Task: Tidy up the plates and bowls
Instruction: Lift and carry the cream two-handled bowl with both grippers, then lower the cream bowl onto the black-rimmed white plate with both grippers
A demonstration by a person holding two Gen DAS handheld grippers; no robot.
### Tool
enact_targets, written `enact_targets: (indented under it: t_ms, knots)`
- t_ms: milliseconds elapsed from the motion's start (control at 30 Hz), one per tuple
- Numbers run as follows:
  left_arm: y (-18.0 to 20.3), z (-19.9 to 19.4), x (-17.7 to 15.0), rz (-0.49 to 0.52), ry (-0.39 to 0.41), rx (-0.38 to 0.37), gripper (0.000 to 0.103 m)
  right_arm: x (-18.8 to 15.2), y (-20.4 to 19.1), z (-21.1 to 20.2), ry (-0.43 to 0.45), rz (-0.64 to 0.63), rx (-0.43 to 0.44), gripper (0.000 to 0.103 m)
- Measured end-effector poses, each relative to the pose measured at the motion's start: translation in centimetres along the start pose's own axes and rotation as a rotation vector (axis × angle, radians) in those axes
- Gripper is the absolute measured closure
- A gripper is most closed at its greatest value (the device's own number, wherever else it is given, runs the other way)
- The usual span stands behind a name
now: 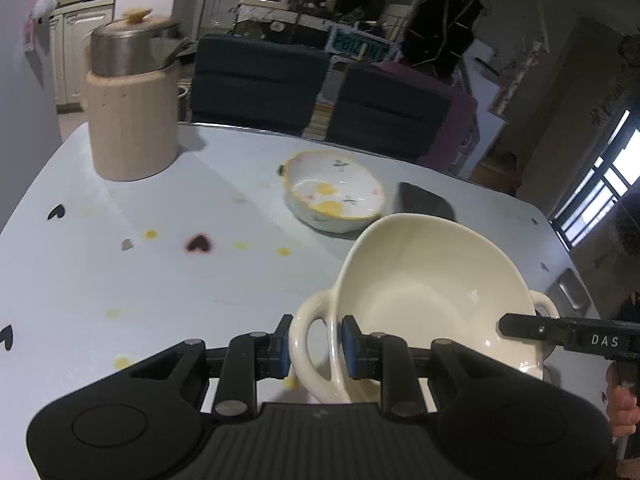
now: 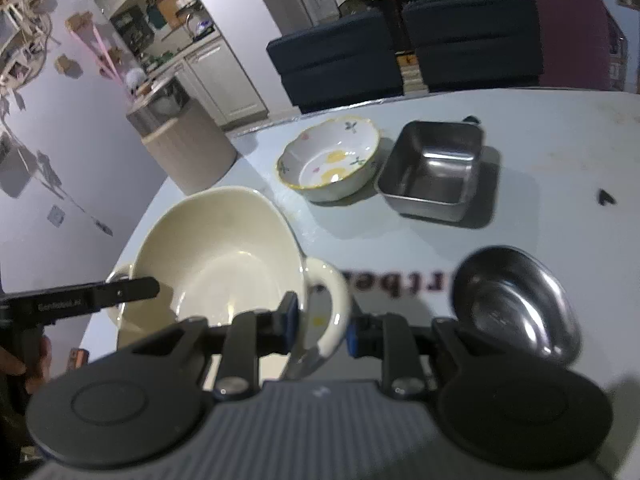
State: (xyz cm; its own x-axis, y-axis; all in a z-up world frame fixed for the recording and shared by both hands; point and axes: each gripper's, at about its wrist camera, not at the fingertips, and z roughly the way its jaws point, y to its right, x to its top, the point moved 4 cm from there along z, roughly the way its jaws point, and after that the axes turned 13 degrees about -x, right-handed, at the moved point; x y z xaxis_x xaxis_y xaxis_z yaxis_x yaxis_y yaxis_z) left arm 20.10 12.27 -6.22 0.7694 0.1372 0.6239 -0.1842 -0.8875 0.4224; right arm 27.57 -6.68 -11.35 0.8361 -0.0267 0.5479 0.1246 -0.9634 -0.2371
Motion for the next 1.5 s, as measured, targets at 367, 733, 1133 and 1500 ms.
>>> enact_targets:
  t_ms: [367, 733, 1133, 1500]
  knots:
    - [7.3, 1.5, -3.4, 0.027, -0.037, -0.063, 0.076, -3.6, 6.3, -6.0, 0.033, 0.061, -0.059, 0.076]
    - [12.0, 6.5, -7.8, 0.074, -0.119, -0.09, 0.072, -8.3, 12.3, -7.8, -0.008, 0.121, -0.147, 0.076]
    - [11.0, 9.3, -10.0, 0.017, -0.17, -0.076, 0.069, -10.0, 13.7, -6.8, -0.078, 0.07, -0.197, 0.076]
    - [10.0, 10.8, -10.6, -0.048, -0.201, -0.093, 0.069, -9.5, 13.3, -5.5, -0.105, 0.051, -0.227, 0.077]
